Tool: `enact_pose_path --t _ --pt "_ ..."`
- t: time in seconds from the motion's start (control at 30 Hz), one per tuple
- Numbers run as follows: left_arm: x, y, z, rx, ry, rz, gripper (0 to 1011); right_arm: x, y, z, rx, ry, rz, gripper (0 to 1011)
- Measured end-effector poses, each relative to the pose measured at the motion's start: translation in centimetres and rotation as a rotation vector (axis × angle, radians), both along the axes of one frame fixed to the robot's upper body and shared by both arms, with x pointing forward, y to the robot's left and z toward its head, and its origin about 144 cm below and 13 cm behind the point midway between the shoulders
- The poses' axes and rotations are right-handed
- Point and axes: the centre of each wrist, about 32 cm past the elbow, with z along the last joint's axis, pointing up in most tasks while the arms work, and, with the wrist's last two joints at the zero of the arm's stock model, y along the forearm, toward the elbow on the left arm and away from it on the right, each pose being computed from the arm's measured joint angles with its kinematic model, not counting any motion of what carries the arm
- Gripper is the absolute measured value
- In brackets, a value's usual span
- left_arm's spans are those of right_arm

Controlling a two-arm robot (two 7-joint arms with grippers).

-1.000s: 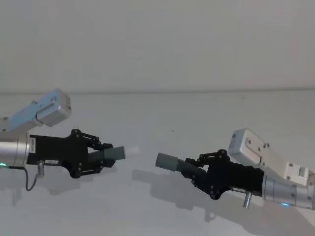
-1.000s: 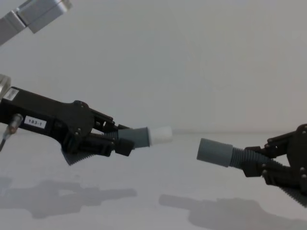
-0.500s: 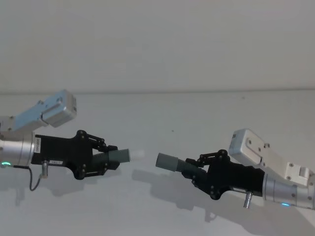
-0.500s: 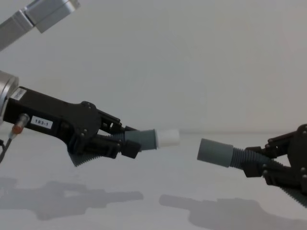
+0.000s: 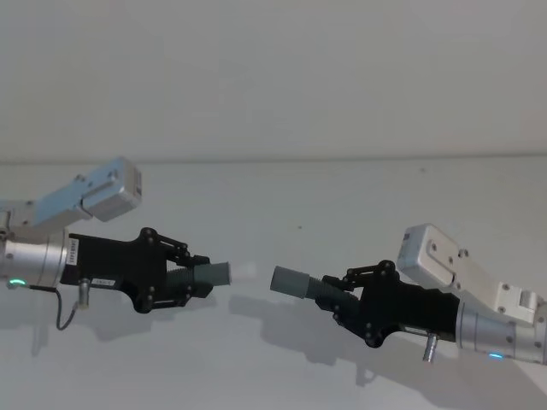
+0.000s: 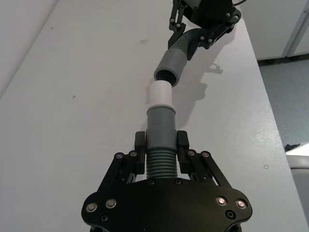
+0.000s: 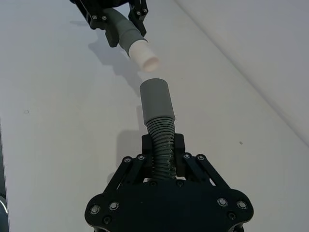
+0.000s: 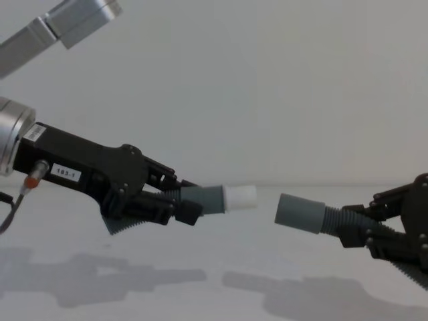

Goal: Use both hands to pick up one end of the pipe from the table, align the ends, and insert them.

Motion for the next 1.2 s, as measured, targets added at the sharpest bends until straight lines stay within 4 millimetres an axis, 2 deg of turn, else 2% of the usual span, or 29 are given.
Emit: enact_pose_path --t 1.2 --pt "1.4 -1.1 -0.4 0.001 0.015 -0.048 348 -0.1 -0.2 0.2 0.004 -0.005 0.020 227"
